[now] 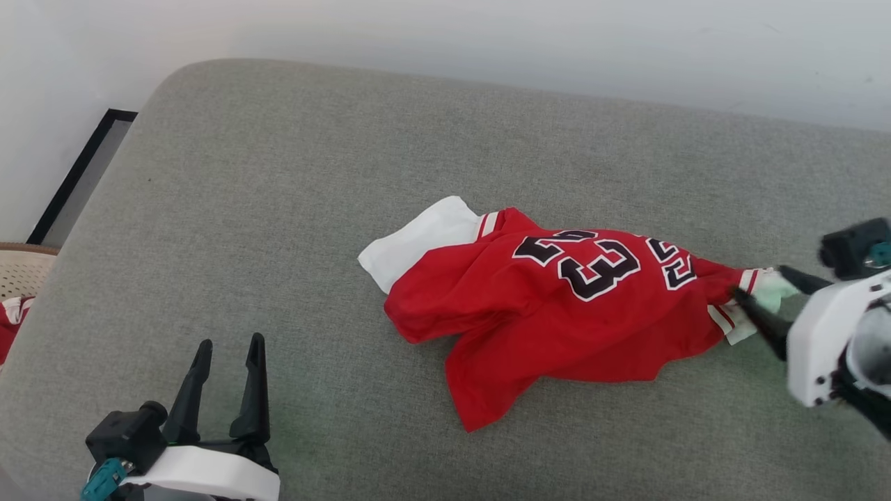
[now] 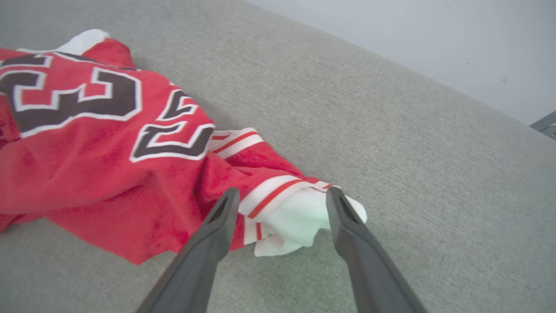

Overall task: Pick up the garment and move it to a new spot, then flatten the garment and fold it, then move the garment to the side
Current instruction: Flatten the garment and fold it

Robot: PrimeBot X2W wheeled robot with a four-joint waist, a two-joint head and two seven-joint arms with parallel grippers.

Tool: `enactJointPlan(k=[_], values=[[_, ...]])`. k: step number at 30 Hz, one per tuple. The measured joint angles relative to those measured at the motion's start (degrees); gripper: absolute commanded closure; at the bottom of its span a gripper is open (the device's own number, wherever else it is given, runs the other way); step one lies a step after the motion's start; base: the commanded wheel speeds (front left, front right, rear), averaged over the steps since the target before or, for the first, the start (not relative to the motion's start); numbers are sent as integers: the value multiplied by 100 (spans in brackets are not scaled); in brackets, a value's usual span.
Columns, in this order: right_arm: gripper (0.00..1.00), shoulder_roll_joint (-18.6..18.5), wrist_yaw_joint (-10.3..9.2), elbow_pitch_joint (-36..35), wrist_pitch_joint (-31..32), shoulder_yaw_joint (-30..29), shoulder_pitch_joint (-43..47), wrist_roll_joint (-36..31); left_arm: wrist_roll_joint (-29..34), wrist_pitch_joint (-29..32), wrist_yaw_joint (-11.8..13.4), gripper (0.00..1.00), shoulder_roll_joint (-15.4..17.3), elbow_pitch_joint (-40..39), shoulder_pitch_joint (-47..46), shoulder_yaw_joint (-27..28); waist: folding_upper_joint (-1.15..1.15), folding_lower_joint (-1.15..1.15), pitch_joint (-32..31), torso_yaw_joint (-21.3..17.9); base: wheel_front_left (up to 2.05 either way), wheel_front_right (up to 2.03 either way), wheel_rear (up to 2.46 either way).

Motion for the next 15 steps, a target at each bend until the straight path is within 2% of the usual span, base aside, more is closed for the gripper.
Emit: enactJointPlan(k=[8,15], values=[[0,446,0,-1034,545,204,292,-257,-40,0,0,0,14,-4,-105,-134,0,0,100,145,0,0,0],[0,759,0,-1001,1073,882,70,-442,-118,0,0,0,12,52,-211,-323,0,0,162,471,0,0,0]])
